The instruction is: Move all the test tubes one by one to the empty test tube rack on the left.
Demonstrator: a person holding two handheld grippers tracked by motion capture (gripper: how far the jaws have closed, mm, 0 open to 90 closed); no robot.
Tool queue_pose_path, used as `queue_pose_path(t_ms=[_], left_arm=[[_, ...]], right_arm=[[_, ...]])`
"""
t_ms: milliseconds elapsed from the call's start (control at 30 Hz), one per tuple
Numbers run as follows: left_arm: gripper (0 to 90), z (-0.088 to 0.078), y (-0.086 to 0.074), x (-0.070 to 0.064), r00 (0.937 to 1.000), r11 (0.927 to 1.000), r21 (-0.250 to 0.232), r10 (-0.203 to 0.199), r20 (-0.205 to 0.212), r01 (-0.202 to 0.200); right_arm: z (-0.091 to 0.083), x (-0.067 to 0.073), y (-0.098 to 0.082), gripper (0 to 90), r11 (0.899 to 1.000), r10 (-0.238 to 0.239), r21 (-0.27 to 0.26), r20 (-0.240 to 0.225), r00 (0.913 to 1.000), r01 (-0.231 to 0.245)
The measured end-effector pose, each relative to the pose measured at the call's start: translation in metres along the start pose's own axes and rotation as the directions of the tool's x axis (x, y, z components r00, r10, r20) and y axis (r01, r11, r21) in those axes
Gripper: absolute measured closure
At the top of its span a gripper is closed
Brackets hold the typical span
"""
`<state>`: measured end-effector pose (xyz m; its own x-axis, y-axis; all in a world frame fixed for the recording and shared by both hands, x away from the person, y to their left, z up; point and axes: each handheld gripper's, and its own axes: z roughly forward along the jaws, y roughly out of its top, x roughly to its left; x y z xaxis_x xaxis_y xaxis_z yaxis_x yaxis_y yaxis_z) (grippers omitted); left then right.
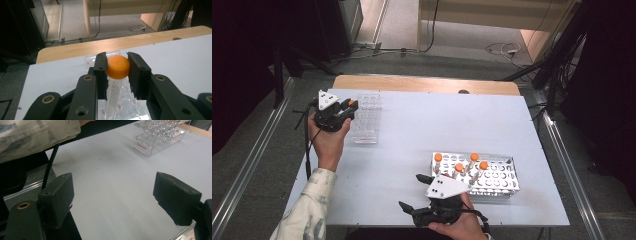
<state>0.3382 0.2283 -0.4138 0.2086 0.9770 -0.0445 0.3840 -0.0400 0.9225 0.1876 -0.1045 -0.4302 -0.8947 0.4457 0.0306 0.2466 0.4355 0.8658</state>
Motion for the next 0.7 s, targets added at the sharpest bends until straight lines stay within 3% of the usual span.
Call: queue_pose_path(t_ms=[400, 700], left_arm=[[69.4, 0.004, -0.016, -0.001, 1.0, 0.9993, 0.035, -0.008, -0.005, 0.009], [48.5, -0.008, -0.017, -0.001, 0.9963, 0.9972, -0.009, -0.073, 0.046, 0.074]], right_arm=[[0.001, 0.0, -0.001, 15.7, 1.0, -0.002, 0.005, -0.001, 1.0, 0.002], [0.001, 0.001, -0.002, 15.7, 1.0, 0.001, 0.006, -0.002, 1.0, -0.001]])
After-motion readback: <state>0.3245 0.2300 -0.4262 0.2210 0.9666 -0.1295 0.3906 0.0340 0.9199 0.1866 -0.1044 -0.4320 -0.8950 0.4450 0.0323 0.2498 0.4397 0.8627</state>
